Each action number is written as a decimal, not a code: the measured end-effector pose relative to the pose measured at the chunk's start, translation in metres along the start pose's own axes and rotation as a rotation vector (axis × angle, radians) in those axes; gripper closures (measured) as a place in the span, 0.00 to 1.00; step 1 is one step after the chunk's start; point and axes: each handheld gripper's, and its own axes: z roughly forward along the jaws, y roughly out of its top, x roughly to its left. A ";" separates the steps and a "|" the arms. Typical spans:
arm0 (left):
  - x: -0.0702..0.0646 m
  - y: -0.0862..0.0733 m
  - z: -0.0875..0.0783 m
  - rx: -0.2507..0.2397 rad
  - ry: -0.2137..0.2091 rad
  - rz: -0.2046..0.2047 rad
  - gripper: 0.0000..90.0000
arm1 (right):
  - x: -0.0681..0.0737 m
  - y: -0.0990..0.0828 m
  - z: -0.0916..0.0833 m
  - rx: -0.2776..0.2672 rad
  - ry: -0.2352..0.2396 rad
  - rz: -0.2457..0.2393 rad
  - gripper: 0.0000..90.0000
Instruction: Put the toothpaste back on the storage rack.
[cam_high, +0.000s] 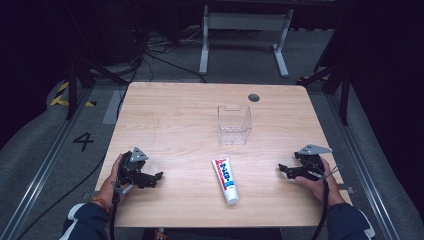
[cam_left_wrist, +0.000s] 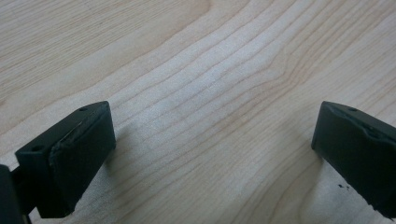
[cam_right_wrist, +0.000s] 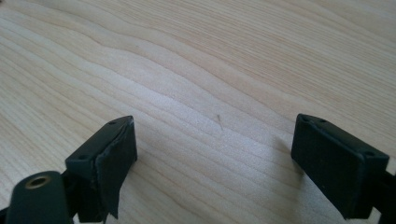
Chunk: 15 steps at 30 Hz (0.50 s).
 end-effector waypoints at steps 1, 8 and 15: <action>0.000 0.000 0.000 -0.001 -0.001 0.002 0.00 | 0.000 0.000 0.000 0.002 0.000 0.000 0.16; 0.002 -0.001 -0.001 -0.007 -0.006 0.028 0.00 | 0.000 0.002 -0.002 0.031 0.001 -0.003 0.16; 0.003 -0.001 -0.001 -0.003 -0.032 0.031 0.00 | 0.008 0.004 -0.006 0.070 0.013 -0.013 0.24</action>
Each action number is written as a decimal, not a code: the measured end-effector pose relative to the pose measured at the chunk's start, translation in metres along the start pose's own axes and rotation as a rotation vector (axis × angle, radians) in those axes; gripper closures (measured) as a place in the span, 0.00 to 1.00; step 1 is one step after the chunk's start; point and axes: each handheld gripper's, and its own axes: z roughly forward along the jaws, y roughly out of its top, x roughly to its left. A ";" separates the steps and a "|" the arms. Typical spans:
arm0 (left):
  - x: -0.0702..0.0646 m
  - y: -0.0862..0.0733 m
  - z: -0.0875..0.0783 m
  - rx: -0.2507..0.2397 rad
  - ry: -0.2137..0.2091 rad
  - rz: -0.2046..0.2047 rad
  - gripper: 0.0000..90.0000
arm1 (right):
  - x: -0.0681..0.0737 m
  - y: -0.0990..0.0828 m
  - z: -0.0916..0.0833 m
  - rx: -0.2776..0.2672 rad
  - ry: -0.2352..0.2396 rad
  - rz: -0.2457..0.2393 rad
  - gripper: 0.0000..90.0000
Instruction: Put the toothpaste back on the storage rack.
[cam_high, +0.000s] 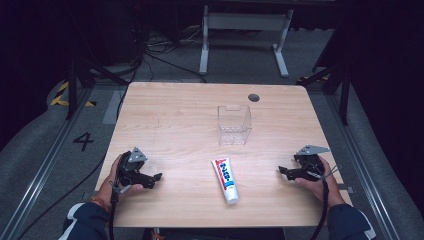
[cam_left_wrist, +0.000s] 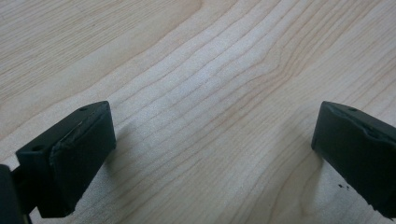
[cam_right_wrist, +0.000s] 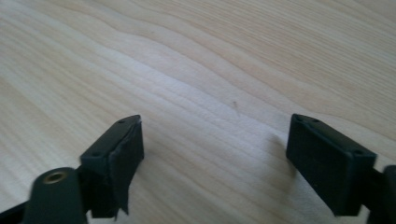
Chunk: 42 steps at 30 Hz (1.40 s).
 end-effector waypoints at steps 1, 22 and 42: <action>0.002 0.001 0.000 -0.001 0.009 0.022 0.00 | 0.002 0.001 -0.001 0.003 0.006 -0.002 0.27; 0.002 0.001 0.000 -0.002 0.007 0.020 0.00 | 0.058 0.027 -0.014 0.025 0.111 -0.082 0.26; 0.001 0.000 0.000 0.001 0.001 0.015 0.00 | 0.125 0.070 -0.001 0.041 0.224 -0.196 0.28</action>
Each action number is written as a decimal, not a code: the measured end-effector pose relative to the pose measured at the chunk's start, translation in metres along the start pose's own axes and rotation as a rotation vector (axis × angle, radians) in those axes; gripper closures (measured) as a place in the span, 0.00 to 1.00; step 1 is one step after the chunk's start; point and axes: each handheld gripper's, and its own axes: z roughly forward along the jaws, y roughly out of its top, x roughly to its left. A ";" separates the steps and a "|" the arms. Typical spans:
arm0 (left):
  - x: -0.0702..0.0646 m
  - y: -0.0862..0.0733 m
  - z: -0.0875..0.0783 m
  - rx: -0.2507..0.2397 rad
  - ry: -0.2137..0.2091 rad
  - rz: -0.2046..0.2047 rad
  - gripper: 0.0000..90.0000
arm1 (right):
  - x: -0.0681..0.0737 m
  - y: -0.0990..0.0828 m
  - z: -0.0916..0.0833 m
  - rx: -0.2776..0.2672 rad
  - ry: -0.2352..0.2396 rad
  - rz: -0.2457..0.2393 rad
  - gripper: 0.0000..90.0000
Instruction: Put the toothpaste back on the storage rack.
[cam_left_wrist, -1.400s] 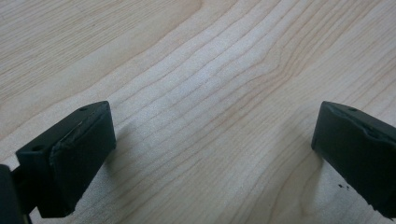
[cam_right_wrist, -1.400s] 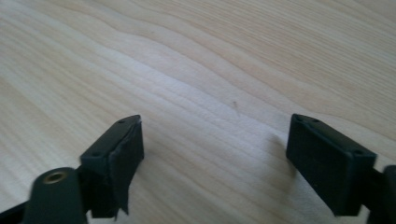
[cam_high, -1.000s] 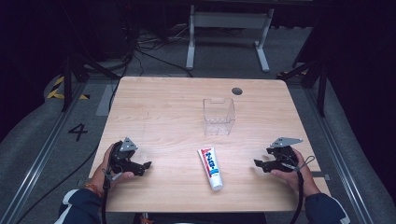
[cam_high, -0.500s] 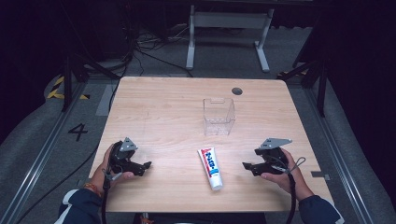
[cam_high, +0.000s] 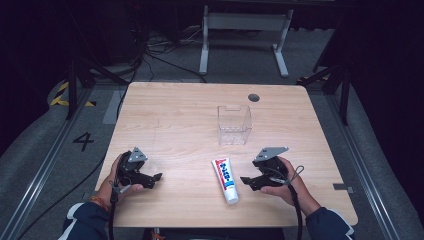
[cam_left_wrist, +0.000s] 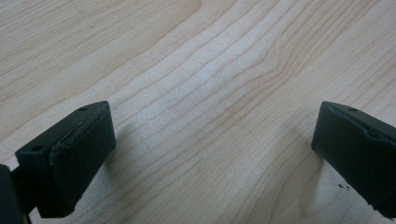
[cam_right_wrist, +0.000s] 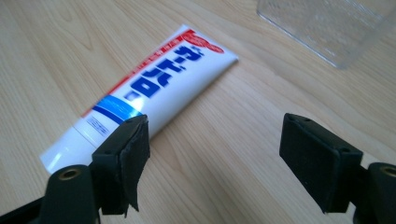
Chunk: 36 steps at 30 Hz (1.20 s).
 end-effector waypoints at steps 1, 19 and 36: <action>0.000 0.000 0.000 0.000 0.000 0.000 0.00 | 0.002 0.003 0.001 0.001 0.003 -0.002 0.28; 0.000 0.000 0.000 -0.003 0.005 0.007 0.00 | 0.032 0.036 0.052 0.129 0.055 0.001 0.26; 0.000 0.000 0.000 -0.001 -0.006 -0.008 0.00 | 0.040 0.052 0.082 0.248 -0.017 -0.038 0.44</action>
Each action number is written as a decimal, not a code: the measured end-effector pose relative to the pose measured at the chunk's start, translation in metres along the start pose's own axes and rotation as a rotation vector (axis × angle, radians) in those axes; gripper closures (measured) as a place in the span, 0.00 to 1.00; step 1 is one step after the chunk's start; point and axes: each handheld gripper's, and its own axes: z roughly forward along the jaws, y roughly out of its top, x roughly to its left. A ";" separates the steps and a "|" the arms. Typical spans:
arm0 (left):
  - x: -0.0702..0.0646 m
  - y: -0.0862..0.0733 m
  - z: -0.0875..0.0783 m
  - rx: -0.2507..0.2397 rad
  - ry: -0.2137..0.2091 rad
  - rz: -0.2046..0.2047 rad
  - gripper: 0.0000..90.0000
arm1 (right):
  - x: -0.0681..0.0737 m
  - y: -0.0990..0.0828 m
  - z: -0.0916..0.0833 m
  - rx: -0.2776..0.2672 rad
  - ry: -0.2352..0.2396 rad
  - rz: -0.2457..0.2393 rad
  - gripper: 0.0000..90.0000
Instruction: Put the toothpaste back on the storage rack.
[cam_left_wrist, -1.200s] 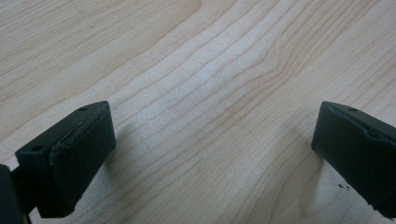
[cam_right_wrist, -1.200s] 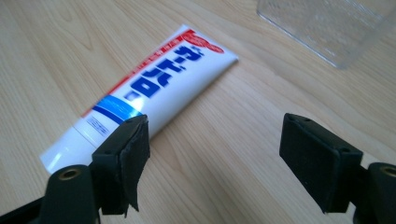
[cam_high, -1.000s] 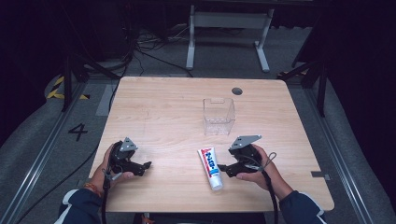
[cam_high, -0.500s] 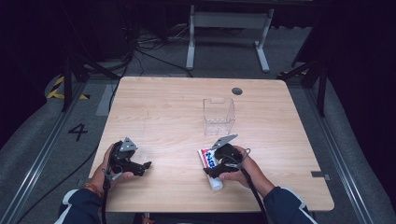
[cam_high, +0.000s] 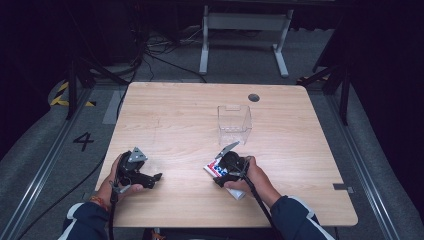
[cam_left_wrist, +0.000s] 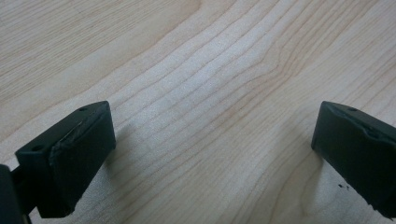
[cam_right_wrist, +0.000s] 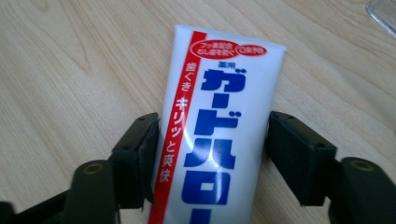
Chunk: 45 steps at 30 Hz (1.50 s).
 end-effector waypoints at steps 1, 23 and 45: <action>0.000 0.000 0.000 0.000 0.000 0.000 0.00 | 0.002 0.001 0.000 0.001 -0.007 -0.007 0.46; 0.001 0.000 0.000 -0.001 -0.001 0.009 0.00 | -0.004 0.002 -0.011 0.002 0.045 -0.098 0.76; 0.001 0.001 0.000 0.001 0.003 0.016 0.00 | -0.015 -0.006 -0.047 -0.152 0.085 -0.069 0.78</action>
